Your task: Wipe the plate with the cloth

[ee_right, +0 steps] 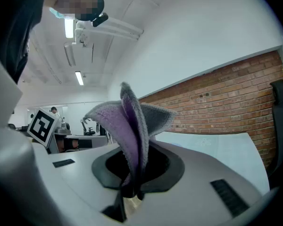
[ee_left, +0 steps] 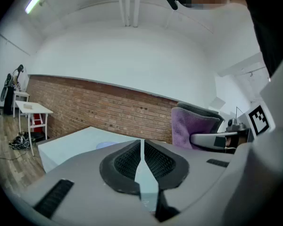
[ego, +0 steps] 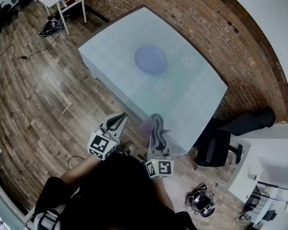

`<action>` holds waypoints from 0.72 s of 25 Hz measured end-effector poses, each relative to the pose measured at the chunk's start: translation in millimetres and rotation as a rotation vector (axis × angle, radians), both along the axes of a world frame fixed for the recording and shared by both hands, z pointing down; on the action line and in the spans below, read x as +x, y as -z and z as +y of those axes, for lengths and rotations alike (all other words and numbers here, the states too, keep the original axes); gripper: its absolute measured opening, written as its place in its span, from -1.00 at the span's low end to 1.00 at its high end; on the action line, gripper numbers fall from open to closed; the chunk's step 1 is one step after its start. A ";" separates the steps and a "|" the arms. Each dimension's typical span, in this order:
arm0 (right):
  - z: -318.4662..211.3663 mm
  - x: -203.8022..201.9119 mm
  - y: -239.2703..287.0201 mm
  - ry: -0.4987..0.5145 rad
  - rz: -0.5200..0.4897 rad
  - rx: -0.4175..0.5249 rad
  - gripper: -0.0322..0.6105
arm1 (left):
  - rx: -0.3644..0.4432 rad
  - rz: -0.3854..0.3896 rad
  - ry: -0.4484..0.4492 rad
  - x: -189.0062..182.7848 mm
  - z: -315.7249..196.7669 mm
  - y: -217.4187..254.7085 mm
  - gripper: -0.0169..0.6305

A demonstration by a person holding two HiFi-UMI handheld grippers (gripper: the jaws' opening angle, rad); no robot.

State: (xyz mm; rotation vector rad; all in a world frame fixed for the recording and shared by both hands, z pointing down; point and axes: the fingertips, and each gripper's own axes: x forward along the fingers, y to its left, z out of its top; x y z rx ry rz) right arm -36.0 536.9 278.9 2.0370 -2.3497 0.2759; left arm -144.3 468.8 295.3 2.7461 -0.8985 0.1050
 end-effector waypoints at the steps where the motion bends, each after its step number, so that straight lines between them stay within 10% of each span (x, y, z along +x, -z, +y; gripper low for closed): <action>1: -0.3 -0.8 -0.1 0.001 0.000 0.001 -0.71 | 0.001 0.001 0.001 -0.5 -0.7 0.2 -0.80; 18: -4.6 -25.5 -1.4 -0.023 -0.003 0.006 -0.71 | -0.016 0.015 -0.016 -24.3 -4.9 -6.5 -0.80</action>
